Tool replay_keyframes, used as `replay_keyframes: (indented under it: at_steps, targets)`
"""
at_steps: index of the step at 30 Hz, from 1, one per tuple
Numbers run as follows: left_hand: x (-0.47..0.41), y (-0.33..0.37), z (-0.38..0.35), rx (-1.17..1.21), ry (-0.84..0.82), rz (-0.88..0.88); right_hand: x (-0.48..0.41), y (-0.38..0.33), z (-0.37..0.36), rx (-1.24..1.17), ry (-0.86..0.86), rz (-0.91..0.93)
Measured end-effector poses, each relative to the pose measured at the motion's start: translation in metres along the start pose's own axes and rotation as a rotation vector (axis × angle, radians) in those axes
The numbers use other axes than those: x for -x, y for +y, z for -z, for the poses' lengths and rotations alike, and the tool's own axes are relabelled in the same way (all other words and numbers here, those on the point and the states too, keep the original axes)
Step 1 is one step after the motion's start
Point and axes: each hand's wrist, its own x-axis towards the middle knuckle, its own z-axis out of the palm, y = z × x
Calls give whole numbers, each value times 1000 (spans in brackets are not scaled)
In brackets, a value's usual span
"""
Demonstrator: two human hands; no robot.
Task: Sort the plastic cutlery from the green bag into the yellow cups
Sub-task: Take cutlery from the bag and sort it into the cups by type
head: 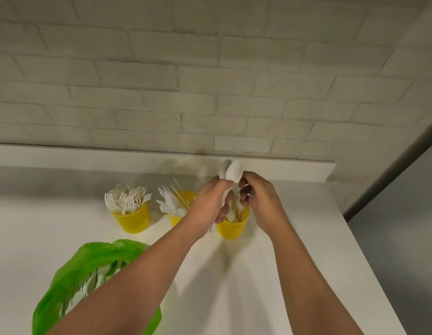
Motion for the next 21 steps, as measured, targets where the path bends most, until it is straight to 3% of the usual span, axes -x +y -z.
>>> replay_keyframes:
  at_steps: [2,4,6,10,14,17,21]
  targets:
    - [-1,1,-2,-42,-25,24,5,-8,-2,132,-97,36]
    - [-2,2,-4,-67,-7,60,6,-12,-4,246,-63,81]
    - [-5,5,-6,-134,35,38,7,-17,-6,181,-19,67]
    - [-9,-2,-7,-494,79,-220,4,-26,-11,90,47,-30]
    - [-14,-1,-10,-576,84,-267,-2,-34,-11,3,29,-105]
    - [-24,0,-14,-805,136,-367,-10,-36,-9,-89,-4,-143]
    - [-39,6,-15,-858,168,-276,-18,-31,-7,-54,71,-84]
